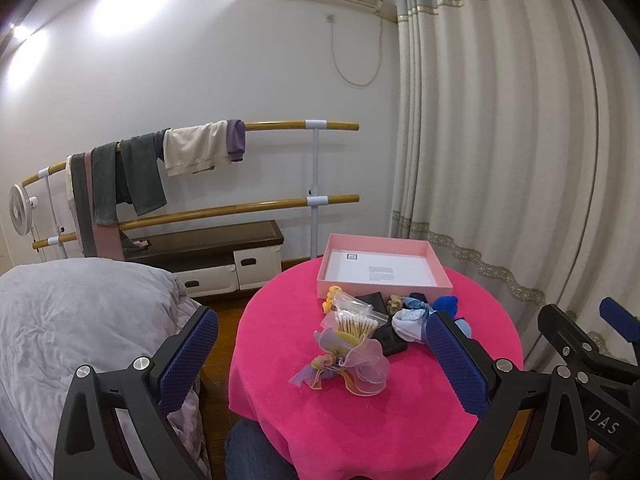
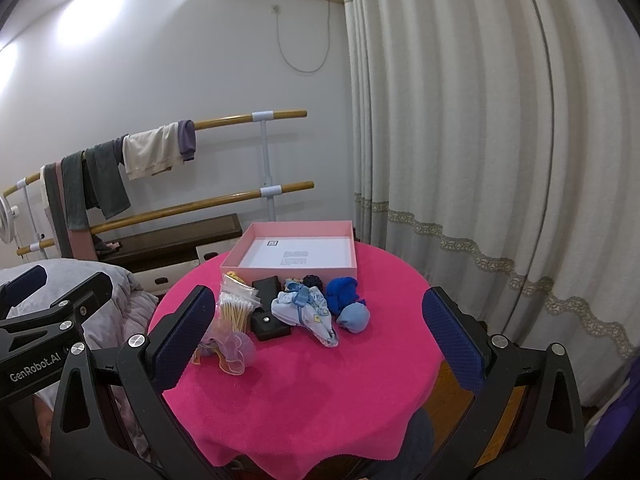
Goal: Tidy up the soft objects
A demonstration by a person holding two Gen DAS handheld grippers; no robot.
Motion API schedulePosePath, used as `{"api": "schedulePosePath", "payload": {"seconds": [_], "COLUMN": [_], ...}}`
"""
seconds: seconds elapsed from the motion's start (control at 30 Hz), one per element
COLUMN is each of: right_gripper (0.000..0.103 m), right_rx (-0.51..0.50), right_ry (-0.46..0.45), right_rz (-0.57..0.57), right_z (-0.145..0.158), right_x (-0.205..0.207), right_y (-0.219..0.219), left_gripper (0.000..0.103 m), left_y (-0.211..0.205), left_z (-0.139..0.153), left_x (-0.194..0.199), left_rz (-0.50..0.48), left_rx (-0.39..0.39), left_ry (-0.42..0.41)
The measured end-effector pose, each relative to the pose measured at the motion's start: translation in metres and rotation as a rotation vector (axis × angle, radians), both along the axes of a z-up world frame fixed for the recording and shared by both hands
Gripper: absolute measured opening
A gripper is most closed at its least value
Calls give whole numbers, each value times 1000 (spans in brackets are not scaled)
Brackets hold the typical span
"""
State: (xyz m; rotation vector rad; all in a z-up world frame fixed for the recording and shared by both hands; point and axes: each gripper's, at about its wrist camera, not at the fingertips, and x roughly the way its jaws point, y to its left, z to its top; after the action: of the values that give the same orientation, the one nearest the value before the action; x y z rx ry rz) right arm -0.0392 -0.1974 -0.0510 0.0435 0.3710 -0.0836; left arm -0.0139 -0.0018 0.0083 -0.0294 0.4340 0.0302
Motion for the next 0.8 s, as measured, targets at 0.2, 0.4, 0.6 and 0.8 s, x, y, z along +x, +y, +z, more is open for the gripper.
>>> {"api": "schedulePosePath", "payload": {"seconds": [0.2,0.4,0.6,0.8], "right_gripper": [103,103,103,103], "right_rx": [-3,-5,5,6], "right_ry": [6,37,122,208], "right_rz": [-2,-4,1,27], "right_z": [-1,-9,-36,-65], "right_x": [2,14,44,80], "right_y": [-1,-3,-10,-13], "left_gripper": [103,103,103,103], "left_y": [0,1,3,3], "left_z": [-1,-14,-40,-69], "left_x": [1,16,54,97], "left_rz": [4,-4,-2,0], "left_rx": [-4,-10,-14,-3], "left_ry": [0,48,154,252]}}
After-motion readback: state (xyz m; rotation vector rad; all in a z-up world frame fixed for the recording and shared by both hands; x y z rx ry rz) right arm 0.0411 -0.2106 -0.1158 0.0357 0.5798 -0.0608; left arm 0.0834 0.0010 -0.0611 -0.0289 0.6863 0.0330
